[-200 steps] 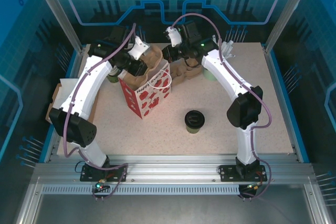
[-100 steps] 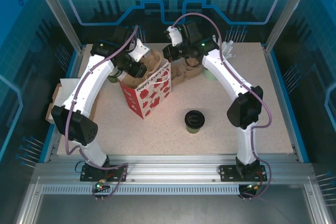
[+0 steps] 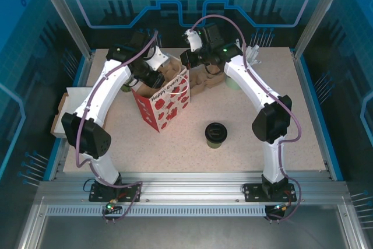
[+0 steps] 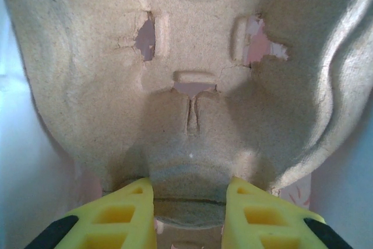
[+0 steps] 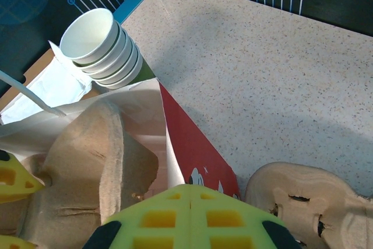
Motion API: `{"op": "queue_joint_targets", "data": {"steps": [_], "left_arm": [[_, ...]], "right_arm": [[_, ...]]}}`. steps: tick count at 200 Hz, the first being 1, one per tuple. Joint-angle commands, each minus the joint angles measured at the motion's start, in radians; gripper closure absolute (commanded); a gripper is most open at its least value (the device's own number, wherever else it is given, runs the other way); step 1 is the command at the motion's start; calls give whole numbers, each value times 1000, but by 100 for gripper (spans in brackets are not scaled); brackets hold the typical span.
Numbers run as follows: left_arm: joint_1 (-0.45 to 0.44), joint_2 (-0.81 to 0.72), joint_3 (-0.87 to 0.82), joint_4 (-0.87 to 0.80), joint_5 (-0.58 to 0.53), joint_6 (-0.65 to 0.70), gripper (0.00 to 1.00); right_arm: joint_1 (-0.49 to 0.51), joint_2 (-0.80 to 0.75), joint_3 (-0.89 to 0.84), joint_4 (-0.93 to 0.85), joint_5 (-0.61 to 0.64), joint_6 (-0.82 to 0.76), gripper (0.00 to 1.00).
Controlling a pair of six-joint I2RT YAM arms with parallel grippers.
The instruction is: Pack the takeout coffee
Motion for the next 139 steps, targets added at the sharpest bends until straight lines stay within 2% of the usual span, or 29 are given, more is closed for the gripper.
{"op": "queue_joint_targets", "data": {"steps": [1,139], "left_arm": [[-6,14,27,-41,-19,25,73],[-16,-17,3,-39,-19,29,73]], "right_arm": [[-4,-37,-13,9,-13,1,95],[0,-27,5,-1,0,2,95]]}}
